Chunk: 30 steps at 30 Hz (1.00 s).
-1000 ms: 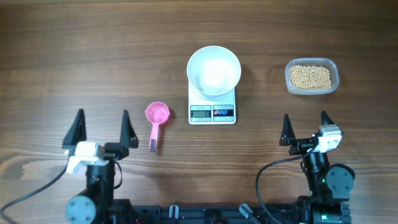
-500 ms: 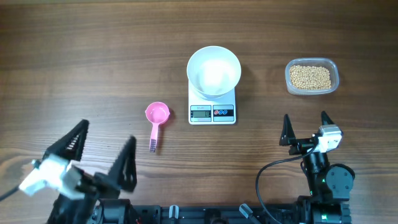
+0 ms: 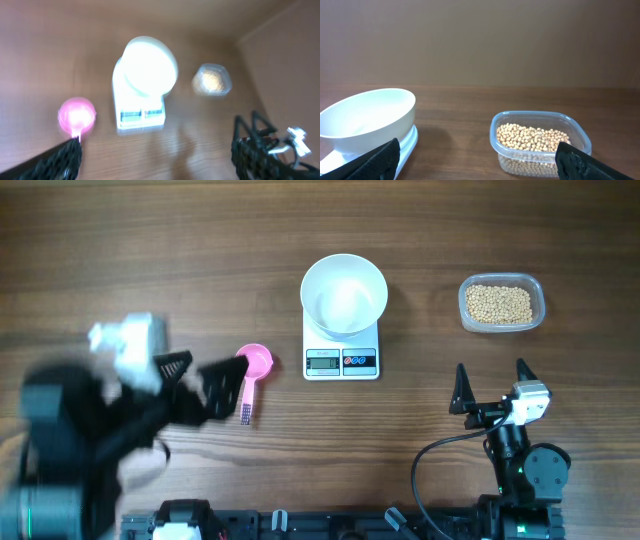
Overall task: Scoop item into bowl and weigh 150g on scale
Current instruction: 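Open the left gripper and move it toward the pink scoop handle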
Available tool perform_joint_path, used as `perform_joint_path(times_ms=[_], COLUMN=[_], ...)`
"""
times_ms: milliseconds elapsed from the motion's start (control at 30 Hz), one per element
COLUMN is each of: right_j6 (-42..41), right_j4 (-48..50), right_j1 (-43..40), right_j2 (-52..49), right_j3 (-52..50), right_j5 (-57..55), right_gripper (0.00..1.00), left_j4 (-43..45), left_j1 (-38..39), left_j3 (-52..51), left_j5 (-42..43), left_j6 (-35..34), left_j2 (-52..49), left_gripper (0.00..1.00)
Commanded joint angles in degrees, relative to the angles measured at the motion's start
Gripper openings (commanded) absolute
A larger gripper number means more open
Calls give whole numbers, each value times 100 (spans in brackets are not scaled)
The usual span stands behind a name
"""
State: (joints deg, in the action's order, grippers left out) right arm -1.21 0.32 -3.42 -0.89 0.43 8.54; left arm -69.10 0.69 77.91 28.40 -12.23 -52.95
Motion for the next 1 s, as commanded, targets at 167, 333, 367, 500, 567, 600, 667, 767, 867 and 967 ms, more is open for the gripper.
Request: perform_joint_path(times_ms=[167, 333, 367, 500, 567, 600, 667, 767, 867, 967], right_j6=[-31, -31, -31, -31, -33, -31, -31, -33, -33, -33], right_j4=[26, 26, 26, 26, 26, 26, 26, 26, 26, 26], right_j1=[35, 35, 35, 35, 35, 35, 35, 35, 35, 35], right_j2=[46, 46, 46, 46, 46, 46, 46, 46, 46, 46], right_j3=[-13, -13, -13, -13, -13, -13, -13, -13, -13, -13], right_j5=[-68, -68, -68, -68, -68, -68, -68, -68, -68, -68], right_gripper=[100, 100, 100, 100, 100, 100, 100, 99, 100, 100], left_j4=[-1956, -2457, -2503, -2590, -2583, -2535, -2411, -2199, -1779, -1403], left_j1=[-33, -44, -44, -59, -59, -59, -59, -59, -59, -59], left_j3=[1403, 1394, 1384, 1193, 1038, 879, 511, -92, -616, -957], left_j5=[-109, -1320, -1513, -1473, -1432, -1434, -1425, -1390, -1392, -1390], left_j6=[-109, -914, -927, -925, -927, -927, -929, -979, -1351, -1545], left_j2=[-3228, -3941, -3993, -3882, -3672, -3451, -2970, -2247, -1657, -1355], left_gripper=[100, 100, 100, 100, 100, 100, 100, 100, 100, 100])
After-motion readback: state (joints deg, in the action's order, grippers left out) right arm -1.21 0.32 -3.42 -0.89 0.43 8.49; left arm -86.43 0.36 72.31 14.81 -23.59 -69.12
